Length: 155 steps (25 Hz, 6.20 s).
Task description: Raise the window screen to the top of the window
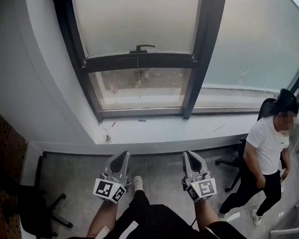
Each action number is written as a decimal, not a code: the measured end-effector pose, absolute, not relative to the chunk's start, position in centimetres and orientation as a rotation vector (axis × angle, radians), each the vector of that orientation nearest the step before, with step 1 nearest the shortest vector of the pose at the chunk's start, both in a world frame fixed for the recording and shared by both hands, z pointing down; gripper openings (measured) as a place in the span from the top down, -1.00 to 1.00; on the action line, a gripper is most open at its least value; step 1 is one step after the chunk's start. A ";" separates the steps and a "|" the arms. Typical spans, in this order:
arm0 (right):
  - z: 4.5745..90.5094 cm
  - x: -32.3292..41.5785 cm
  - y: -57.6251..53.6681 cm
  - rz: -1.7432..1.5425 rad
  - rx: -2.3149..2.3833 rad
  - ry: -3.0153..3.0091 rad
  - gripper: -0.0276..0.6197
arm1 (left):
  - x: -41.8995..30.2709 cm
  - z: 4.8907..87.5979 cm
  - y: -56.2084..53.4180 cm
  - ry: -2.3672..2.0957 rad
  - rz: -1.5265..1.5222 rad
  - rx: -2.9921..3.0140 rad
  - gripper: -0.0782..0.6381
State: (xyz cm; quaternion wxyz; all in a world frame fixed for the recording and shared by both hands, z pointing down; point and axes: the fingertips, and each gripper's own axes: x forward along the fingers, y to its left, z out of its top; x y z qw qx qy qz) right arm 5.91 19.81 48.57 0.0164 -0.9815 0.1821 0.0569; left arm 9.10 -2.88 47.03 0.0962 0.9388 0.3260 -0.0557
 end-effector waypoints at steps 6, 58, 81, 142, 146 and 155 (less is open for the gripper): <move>48.2 13.2 21.0 0.203 -3.082 0.492 0.90 | 17.5 47.0 -2.4 0.997 -0.182 2.749 0.77; 47.7 52.6 21.2 0.129 -3.047 0.925 0.90 | 52.2 46.8 0.7 0.849 -0.152 2.955 0.77; 45.6 60.5 13.2 0.039 -3.540 1.182 0.55 | 64.5 46.7 -0.3 1.250 0.062 3.725 0.52; 38.4 65.1 13.2 0.219 -3.942 0.770 0.37 | 69.7 34.9 -0.3 1.125 -0.027 4.279 0.68; 41.0 64.9 9.6 -0.010 -3.429 1.039 0.37 | 69.9 31.3 -0.3 1.050 -0.120 4.292 0.68; 44.1 67.9 6.2 -0.205 -3.077 1.039 0.38 | 70.0 26.4 -0.2 0.997 -0.286 4.290 0.67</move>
